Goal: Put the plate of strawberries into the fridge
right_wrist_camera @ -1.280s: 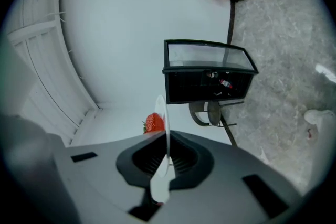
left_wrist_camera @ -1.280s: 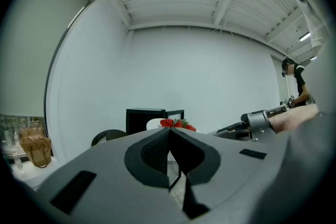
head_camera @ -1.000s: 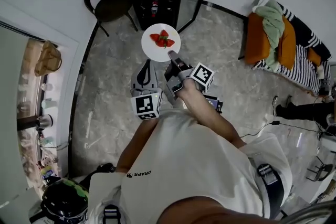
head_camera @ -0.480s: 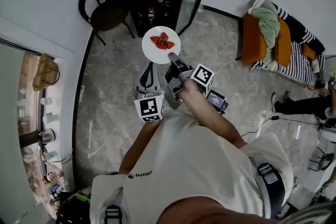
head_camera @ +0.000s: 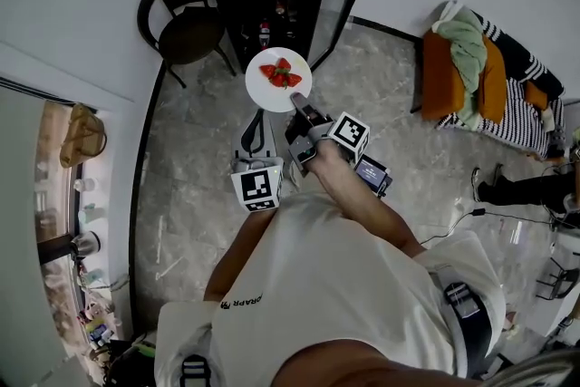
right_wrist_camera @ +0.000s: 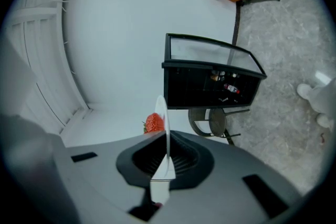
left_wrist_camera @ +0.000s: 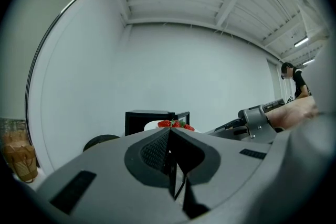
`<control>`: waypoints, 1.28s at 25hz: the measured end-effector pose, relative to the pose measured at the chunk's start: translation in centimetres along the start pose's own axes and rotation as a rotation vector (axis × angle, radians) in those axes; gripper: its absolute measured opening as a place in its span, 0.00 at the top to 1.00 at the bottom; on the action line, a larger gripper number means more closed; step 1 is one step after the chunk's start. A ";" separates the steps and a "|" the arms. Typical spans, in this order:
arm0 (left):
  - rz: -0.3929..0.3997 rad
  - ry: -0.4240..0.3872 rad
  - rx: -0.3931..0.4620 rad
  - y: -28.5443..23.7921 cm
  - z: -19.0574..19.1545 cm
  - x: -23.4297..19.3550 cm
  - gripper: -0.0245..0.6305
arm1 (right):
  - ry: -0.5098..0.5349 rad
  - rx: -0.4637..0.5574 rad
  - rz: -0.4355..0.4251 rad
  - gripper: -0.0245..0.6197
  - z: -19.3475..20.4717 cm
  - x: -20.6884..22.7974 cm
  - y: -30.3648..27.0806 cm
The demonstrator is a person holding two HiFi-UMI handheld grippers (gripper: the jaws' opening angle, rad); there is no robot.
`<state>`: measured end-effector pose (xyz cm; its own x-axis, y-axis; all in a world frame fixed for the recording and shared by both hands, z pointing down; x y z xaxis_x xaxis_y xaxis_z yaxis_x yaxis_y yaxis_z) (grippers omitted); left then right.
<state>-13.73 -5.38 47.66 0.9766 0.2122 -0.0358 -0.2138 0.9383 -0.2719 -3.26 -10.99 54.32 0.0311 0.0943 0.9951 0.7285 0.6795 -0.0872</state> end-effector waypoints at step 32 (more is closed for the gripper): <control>-0.076 -0.056 -0.027 -18.3 -5.3 -3.8 0.96 | -0.016 -0.079 0.027 0.93 -13.7 0.1 -13.5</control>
<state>-13.38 -24.76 47.71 0.9870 0.1559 0.0396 -0.1372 0.9447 -0.2980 -3.69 -30.12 56.23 0.0409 0.1232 0.9915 0.7794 0.6170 -0.1089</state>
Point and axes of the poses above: the fingertips, and each gripper's own axes: y backward along the fingers, x to its right, z out of its underside, the point moved 2 cm from there along y, backward along the fingers, and after that the axes turned 11 degrees about -x, right-handed, at the moved point
